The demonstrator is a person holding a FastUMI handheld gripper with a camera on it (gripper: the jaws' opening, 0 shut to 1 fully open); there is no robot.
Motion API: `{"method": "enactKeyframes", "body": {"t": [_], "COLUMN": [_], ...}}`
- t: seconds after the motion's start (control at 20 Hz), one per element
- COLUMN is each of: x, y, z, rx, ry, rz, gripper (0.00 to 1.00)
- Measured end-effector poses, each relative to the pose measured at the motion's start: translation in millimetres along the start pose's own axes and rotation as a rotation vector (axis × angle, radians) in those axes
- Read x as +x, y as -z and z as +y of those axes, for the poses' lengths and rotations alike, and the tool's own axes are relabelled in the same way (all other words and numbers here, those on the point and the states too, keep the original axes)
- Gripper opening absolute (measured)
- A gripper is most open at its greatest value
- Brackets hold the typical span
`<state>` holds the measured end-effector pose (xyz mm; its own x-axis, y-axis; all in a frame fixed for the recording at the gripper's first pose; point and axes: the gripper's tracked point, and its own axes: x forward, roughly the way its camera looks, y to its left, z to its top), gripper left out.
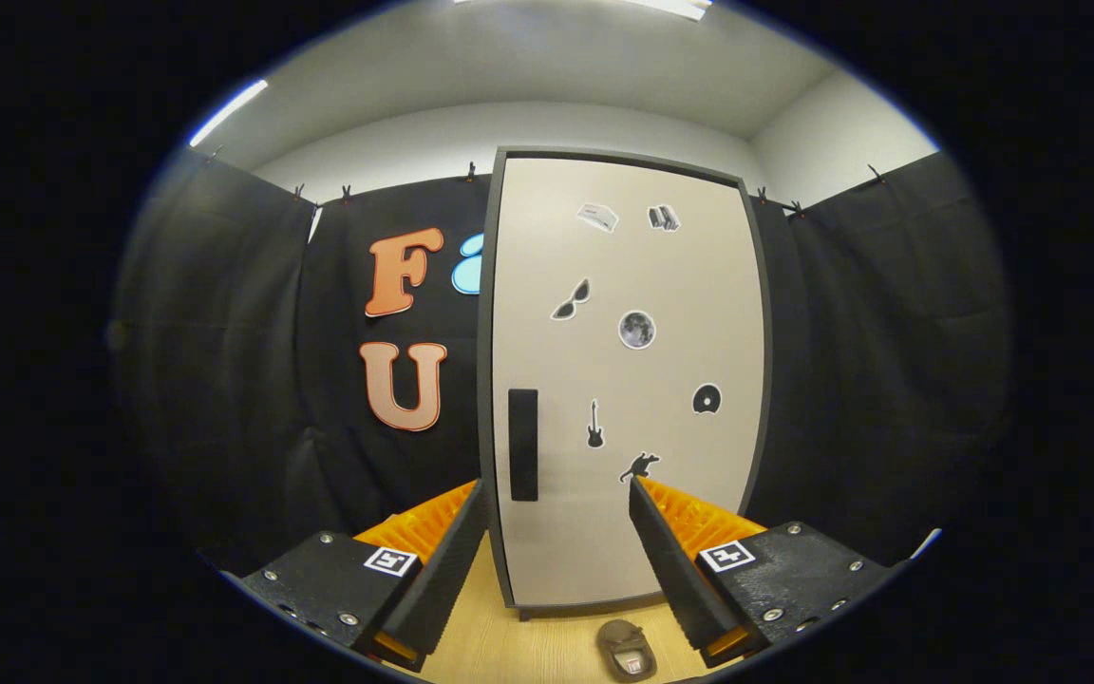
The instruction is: Open the shoe cabinet door, grab the shoes and put them into the shoe cabinet, then close the shoe cabinet door.
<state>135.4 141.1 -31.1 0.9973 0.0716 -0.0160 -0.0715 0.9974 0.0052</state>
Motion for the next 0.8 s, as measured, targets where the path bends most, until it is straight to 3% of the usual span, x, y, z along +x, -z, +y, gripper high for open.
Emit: {"method": "enactKeyframes", "body": {"t": [0.55, 0.8], "x": [114.1, 147.6], "y": [22.5, 36.9], "z": [29.5, 35.0], "rx": [0.004, -0.027], "ry": [-0.057, -0.062], "rz": [0.026, 0.053], "gripper": [0.84, 0.7]}}
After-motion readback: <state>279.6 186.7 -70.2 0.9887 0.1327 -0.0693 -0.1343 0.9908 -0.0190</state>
